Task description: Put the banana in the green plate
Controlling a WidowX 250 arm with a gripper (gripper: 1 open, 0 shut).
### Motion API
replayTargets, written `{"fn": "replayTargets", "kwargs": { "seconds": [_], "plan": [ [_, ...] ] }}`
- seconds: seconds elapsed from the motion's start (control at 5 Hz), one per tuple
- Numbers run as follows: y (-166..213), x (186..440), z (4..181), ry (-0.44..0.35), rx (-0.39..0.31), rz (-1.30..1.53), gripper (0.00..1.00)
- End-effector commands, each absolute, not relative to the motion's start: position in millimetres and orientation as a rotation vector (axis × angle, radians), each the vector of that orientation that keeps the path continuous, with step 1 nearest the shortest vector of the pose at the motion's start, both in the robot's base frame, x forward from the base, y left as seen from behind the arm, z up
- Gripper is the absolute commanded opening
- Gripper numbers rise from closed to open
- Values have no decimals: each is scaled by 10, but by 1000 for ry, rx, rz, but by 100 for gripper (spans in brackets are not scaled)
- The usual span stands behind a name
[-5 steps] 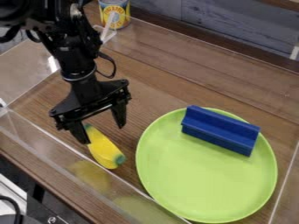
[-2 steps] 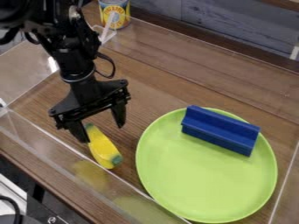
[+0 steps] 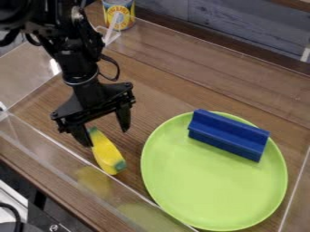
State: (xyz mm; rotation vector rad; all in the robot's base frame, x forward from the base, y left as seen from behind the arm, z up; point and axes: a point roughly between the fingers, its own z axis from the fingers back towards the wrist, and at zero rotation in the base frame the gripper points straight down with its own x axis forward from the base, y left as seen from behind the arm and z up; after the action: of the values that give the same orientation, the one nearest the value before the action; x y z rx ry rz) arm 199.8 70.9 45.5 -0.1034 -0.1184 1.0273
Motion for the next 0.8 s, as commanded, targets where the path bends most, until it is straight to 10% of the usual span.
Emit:
{"fn": "replayTargets", "kwargs": {
  "seconds": [0.0, 0.6],
  "plan": [
    [744, 2034, 508, -158, -98, 1015, 100],
    [734, 2028, 380, -169, -84, 1013, 100]
  ]
}}
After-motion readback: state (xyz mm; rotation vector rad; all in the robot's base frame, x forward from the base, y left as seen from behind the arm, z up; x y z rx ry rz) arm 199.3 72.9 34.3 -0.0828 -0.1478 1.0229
